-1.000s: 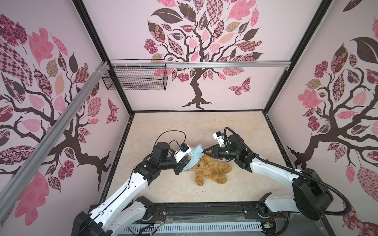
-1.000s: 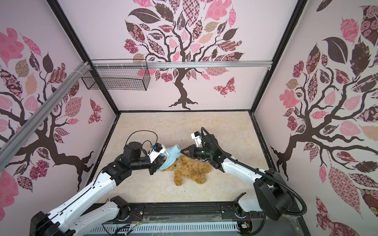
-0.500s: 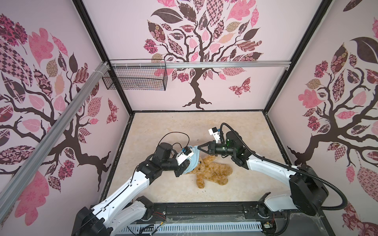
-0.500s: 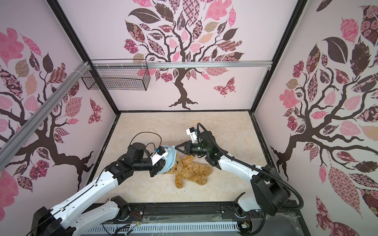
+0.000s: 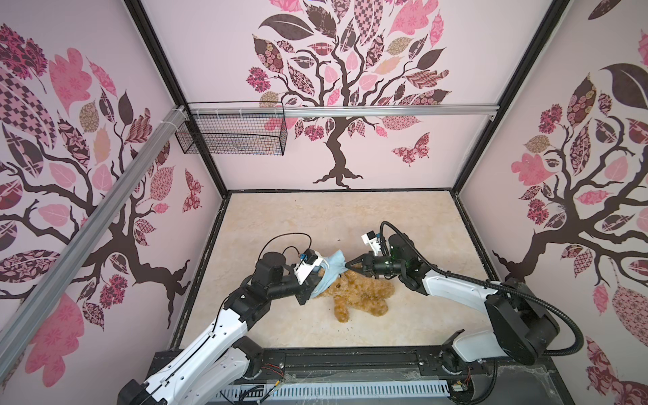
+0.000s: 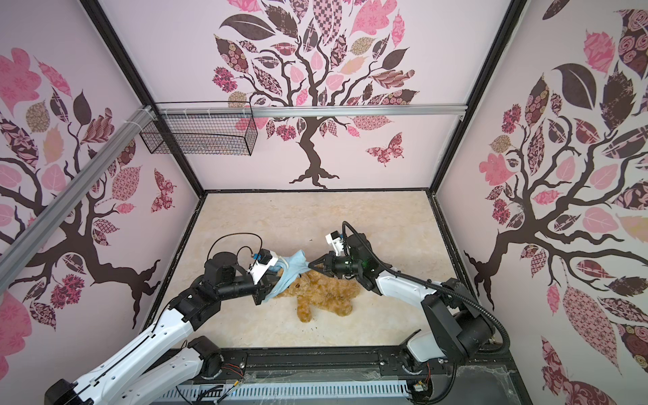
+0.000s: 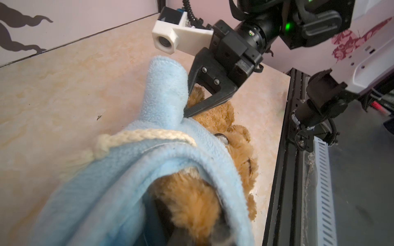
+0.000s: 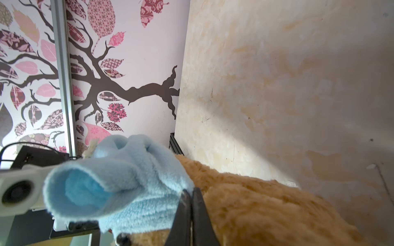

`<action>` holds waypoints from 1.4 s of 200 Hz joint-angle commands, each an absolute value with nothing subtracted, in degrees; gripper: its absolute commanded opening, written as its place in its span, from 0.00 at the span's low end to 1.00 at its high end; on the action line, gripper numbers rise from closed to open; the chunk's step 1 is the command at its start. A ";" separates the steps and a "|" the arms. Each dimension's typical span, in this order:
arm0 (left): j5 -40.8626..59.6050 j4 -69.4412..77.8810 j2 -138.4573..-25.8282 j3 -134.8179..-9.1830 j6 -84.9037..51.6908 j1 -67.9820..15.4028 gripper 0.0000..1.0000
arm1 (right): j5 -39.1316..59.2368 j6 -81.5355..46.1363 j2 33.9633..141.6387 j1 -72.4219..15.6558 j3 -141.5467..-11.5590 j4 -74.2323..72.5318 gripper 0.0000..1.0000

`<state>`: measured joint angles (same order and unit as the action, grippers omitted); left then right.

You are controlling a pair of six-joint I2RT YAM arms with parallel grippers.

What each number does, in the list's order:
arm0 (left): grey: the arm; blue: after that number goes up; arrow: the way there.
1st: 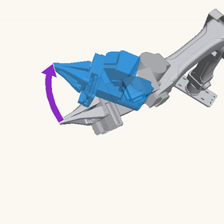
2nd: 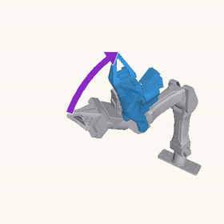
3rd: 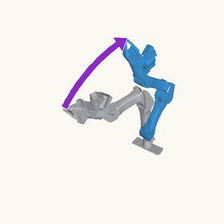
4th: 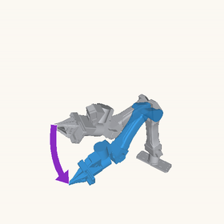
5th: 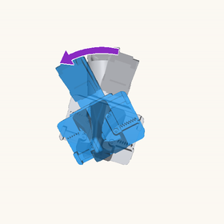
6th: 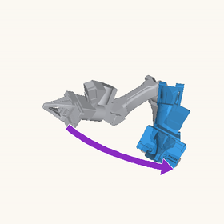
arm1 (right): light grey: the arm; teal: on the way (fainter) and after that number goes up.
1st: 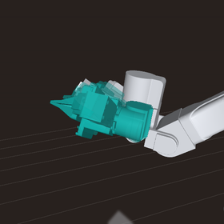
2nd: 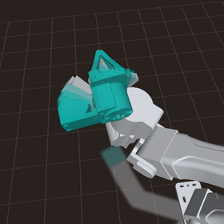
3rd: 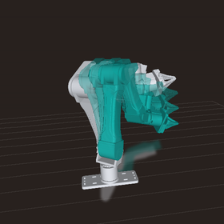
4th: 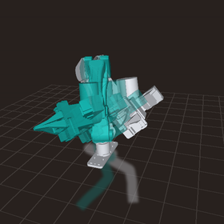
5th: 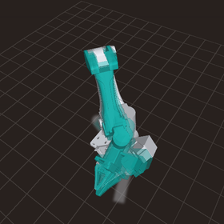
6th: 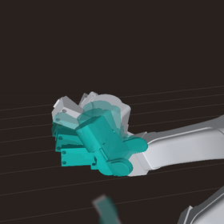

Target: Dress the teddy bear

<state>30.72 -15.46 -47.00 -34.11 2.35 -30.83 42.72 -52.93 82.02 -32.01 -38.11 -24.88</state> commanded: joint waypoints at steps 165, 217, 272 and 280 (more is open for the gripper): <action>32.29 3.50 -49.66 -29.09 -46.97 -25.18 0.00 | 24.98 -33.78 73.37 -54.42 -38.69 -29.06 0.30; 32.95 2.68 -49.39 -29.33 -45.29 -25.21 0.00 | 25.13 -34.76 78.67 -54.66 -39.66 -34.35 0.31; 33.73 2.47 -49.70 -29.53 -45.05 -25.39 0.00 | 23.05 -34.39 81.70 -54.58 -40.88 -35.41 0.29; 33.67 2.50 -49.75 -29.53 -44.84 -25.46 0.00 | 23.35 -34.63 81.93 -54.59 -40.87 -36.44 0.29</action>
<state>31.79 -0.08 -50.11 -29.87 -45.41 -25.15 24.21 -34.54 80.09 -54.33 -38.26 -32.95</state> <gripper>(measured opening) 0.078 0.295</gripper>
